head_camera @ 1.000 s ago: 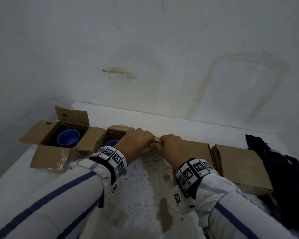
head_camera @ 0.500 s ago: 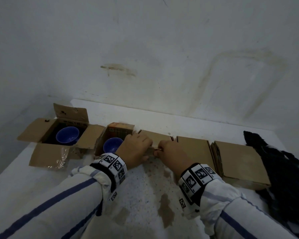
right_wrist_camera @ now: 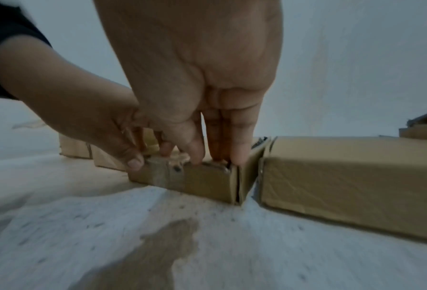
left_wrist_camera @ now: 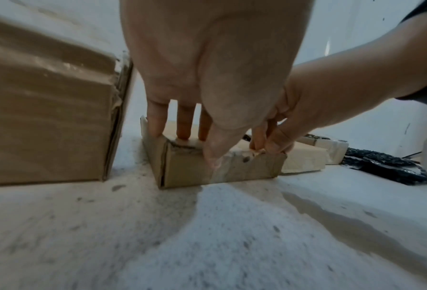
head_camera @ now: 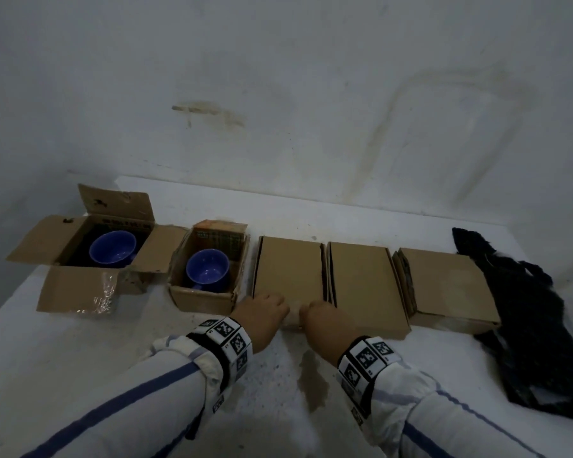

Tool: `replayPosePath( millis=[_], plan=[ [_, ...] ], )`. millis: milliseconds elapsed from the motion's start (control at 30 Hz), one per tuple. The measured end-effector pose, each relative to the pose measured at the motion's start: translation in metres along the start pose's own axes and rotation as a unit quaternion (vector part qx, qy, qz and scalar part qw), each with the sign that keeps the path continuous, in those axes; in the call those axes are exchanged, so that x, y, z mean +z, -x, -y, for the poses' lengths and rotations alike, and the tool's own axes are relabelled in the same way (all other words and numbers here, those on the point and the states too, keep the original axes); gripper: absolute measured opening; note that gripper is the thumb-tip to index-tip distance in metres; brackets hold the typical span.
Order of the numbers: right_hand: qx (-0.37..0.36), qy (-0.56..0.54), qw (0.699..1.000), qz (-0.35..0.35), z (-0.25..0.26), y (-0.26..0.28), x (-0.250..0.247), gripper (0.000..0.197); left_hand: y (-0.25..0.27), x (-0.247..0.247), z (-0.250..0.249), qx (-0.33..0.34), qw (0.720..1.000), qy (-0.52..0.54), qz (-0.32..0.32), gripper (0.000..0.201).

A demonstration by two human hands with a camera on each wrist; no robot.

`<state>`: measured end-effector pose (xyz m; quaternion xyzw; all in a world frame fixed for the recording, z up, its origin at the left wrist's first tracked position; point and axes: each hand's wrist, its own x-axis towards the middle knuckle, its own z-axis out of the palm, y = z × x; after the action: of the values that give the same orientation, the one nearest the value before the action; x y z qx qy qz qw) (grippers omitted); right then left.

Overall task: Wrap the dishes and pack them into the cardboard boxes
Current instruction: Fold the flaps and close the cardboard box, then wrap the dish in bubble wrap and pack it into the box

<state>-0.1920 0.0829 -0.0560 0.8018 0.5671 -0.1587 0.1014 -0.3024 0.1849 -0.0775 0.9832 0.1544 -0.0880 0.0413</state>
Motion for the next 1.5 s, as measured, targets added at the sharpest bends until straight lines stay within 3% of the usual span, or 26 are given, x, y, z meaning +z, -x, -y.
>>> replayPosePath(
  millis=[167,400,567,733,933,1000,1067,1167,1367,1500],
  plan=[
    [0.033,-0.067,0.997,-0.002,-0.01,0.0,0.006,0.025,-0.008,-0.008,-0.006,-0.015,0.999,0.029,0.025,0.021],
    [0.104,-0.196,0.969,-0.106,-0.068,0.011,-0.015,0.025,-0.057,-0.054,-0.053,-0.061,0.983,0.174,-0.004,0.012],
    [0.156,-0.25,0.936,-0.193,-0.144,0.036,-0.025,0.026,-0.108,-0.075,-0.107,-0.035,0.969,0.246,-0.007,0.023],
    [0.197,-0.271,0.914,-0.227,-0.243,0.059,-0.026,0.022,-0.179,-0.08,-0.176,-0.021,0.962,0.269,-0.044,0.021],
    [0.265,-0.29,0.883,-0.258,-0.351,0.077,-0.022,0.022,-0.247,-0.08,-0.244,-0.027,0.963,0.26,-0.064,0.034],
    [0.306,-0.261,0.887,-0.228,-0.373,0.076,-0.023,0.026,-0.257,-0.085,-0.249,-0.023,0.964,0.259,-0.057,0.035],
    [0.347,-0.232,0.898,-0.136,-0.394,0.077,-0.013,0.034,-0.269,-0.082,-0.26,-0.021,0.965,0.256,-0.052,0.035],
    [0.35,-0.222,0.91,-0.025,-0.411,0.075,0.0,0.038,-0.28,-0.078,-0.27,-0.019,0.969,0.239,-0.051,0.029],
    [0.319,-0.148,0.936,-0.026,-0.422,0.069,0.014,0.025,-0.292,-0.071,-0.277,-0.021,0.976,0.204,-0.07,0.024],
    [0.328,-0.201,0.923,-0.008,-0.433,0.065,-0.001,0.016,-0.299,-0.078,-0.279,-0.01,0.971,0.234,-0.049,0.026]
  ],
)
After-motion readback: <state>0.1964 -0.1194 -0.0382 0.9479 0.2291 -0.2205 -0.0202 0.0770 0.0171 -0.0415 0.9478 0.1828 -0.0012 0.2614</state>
